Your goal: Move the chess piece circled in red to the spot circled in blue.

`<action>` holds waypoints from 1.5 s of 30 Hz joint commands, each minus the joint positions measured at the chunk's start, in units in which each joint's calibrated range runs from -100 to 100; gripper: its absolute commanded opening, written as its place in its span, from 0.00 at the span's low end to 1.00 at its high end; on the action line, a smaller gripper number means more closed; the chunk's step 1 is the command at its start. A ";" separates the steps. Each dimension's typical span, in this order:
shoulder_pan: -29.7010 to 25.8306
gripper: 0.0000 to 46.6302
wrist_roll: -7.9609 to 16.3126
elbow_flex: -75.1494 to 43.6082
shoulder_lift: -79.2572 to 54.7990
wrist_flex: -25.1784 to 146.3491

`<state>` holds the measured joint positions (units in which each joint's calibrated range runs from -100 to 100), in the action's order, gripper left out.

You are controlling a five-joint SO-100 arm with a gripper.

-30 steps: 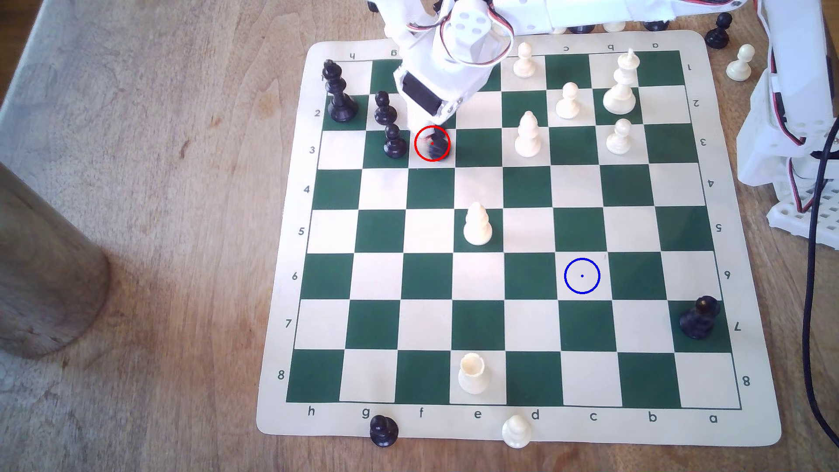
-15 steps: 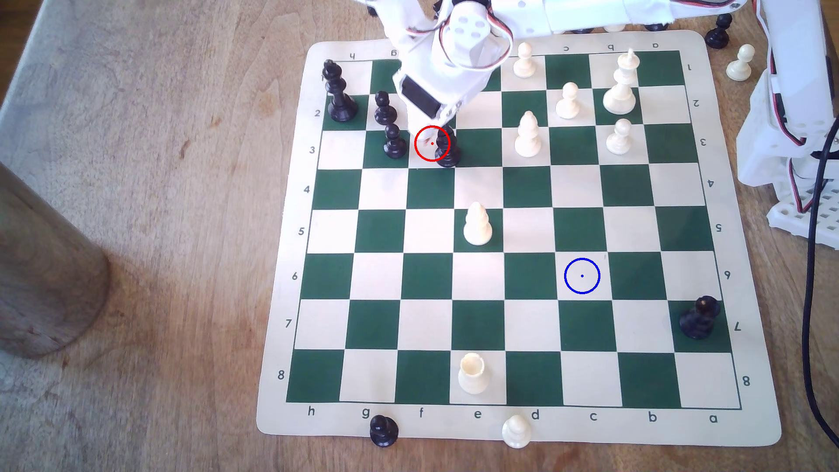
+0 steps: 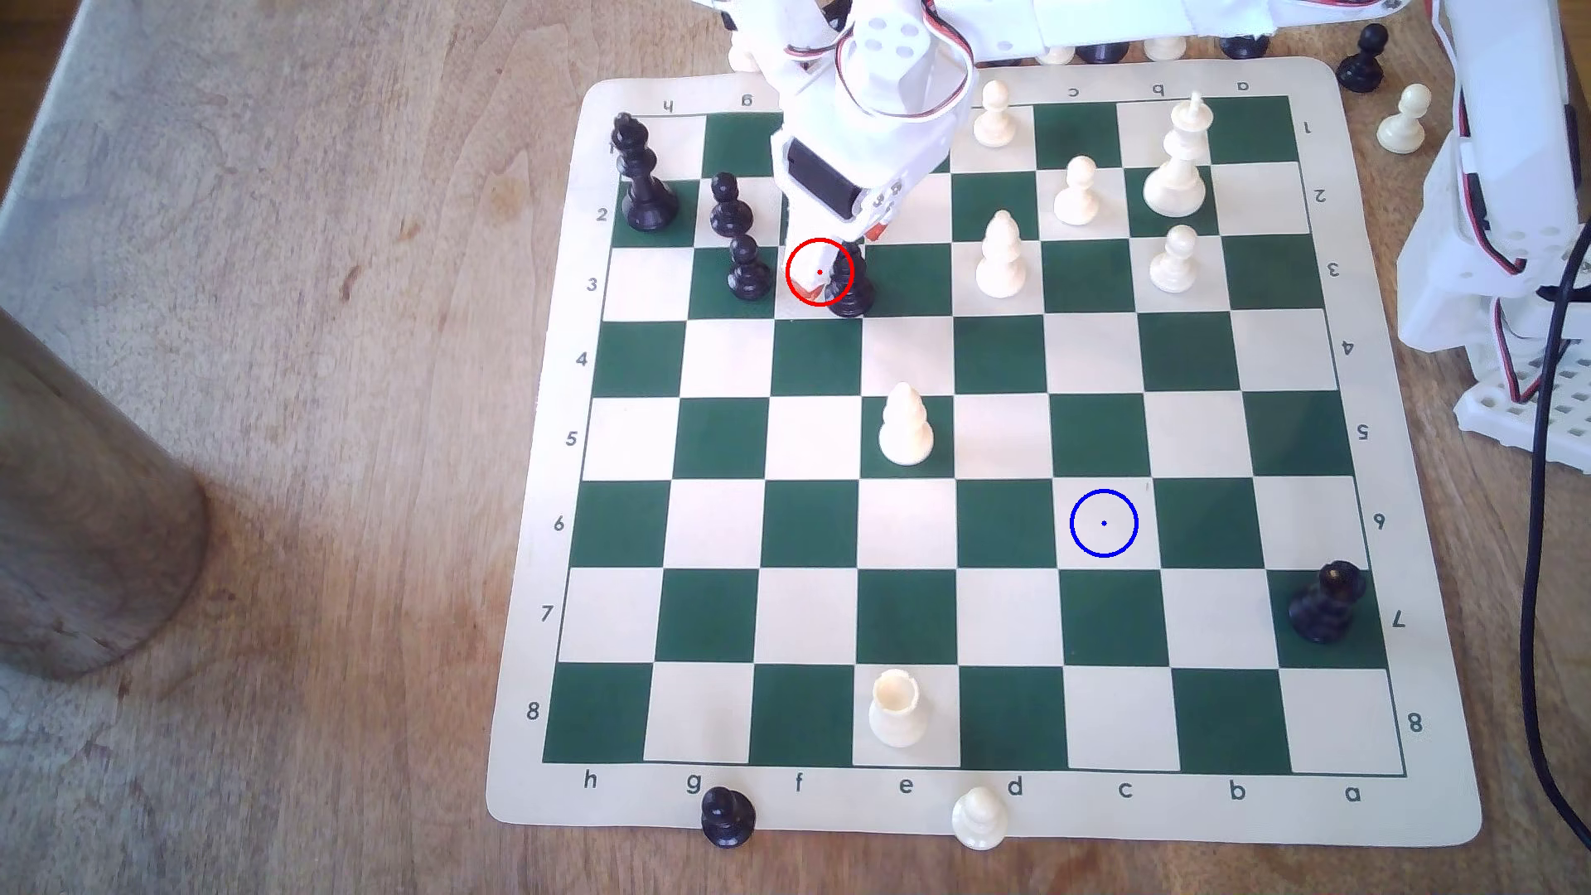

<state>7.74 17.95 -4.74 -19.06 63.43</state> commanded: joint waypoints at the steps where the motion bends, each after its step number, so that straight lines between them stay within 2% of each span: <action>1: -1.60 0.39 0.88 -4.14 8.71 0.62; 13: -3.09 0.36 0.98 -4.23 8.79 2.42; 17: -3.25 0.27 0.98 -4.50 8.71 2.42; 18: -3.32 0.23 0.93 -4.59 8.71 2.42; 19: -3.48 0.14 0.44 -4.59 8.71 2.42; 20: -3.48 0.12 0.24 -4.50 8.71 2.42; 23: -3.56 0.07 0.15 -4.14 8.71 2.26; 29: -3.48 0.03 0.10 -4.05 8.71 2.18; 31: -3.40 0.05 0.10 -4.05 8.79 2.09; 33: -3.25 0.31 0.54 -3.87 8.79 2.18; 36: -3.17 0.48 0.44 -3.60 8.37 2.42; 38: -3.01 0.54 0.49 -3.60 8.37 2.26; 40: -2.93 0.56 0.54 -3.60 8.45 1.60; 45: -2.15 0.54 0.34 -3.60 7.60 -1.35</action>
<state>4.65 18.29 -4.74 -16.30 63.67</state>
